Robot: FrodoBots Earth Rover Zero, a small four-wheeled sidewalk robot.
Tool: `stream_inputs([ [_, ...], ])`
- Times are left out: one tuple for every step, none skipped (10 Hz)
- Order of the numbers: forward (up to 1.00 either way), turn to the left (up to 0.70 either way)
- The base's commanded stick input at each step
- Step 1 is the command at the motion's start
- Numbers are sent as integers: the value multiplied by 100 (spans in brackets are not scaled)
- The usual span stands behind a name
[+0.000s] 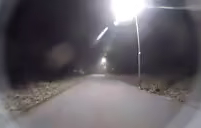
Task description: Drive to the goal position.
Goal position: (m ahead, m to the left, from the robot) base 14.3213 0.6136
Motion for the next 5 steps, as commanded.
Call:
stream_inputs([
  [100, 4],
  [100, 4],
  [100, 4],
  [100, 4],
  [100, 5],
])
